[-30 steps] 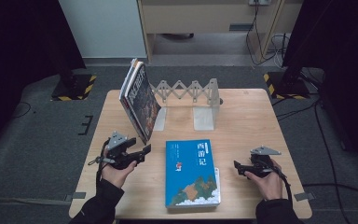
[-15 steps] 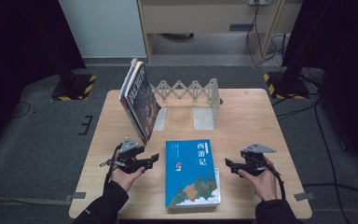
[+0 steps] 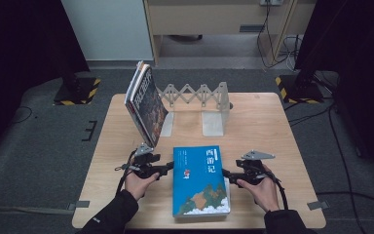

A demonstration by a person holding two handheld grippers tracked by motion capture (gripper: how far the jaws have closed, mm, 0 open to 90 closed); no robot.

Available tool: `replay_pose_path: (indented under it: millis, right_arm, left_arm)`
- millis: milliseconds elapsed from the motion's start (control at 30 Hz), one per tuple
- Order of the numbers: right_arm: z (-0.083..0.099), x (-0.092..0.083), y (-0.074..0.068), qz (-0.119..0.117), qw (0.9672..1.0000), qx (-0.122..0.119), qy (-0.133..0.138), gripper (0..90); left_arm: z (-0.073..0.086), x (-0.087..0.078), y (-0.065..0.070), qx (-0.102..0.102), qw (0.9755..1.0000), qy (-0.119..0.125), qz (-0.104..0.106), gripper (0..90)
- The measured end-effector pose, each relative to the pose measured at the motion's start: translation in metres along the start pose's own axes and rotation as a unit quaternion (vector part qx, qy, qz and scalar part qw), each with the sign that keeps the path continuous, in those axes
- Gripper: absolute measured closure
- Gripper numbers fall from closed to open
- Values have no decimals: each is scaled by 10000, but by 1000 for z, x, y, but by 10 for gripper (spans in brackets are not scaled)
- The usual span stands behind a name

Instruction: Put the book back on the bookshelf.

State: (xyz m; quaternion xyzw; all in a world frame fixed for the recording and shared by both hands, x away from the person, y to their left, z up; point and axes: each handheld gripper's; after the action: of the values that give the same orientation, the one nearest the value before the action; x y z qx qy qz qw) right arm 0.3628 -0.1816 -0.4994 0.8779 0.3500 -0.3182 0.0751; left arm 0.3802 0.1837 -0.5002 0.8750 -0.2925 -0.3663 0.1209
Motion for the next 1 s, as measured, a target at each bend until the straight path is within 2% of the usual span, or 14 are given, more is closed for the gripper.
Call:
replay_pose_path:
  millis: [233,367,500,833,1000]
  right_arm:
    - [-3,14,-14,-287,9995,-81,-94,244]
    - [-3,20,-20,-386,9991,-109,-141,246]
    - [-2,23,-23,-515,9986,70,-110,246]
    - [0,27,-25,-573,9982,179,-79,234]
    - [0,28,-24,-606,9978,237,-77,225]
  left_arm:
    - [3,13,4,34,9998,-217,16,242]
    - [4,18,6,3,9994,-320,112,236]
    - [5,23,7,-71,9992,-342,175,223]
    - [6,37,9,-313,9972,-440,521,188]
    - [6,42,8,-379,9967,-463,553,138]
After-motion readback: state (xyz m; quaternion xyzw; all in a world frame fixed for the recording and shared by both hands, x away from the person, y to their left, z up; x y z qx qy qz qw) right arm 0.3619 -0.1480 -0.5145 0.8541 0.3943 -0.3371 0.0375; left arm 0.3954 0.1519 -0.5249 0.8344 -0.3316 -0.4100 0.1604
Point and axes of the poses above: each handheld gripper's, and its own axes: x roughly forward along the jaws, z roughly out of its underside, y roughly to its right, and after that the axes turned 10 degrees about -x, right-handed
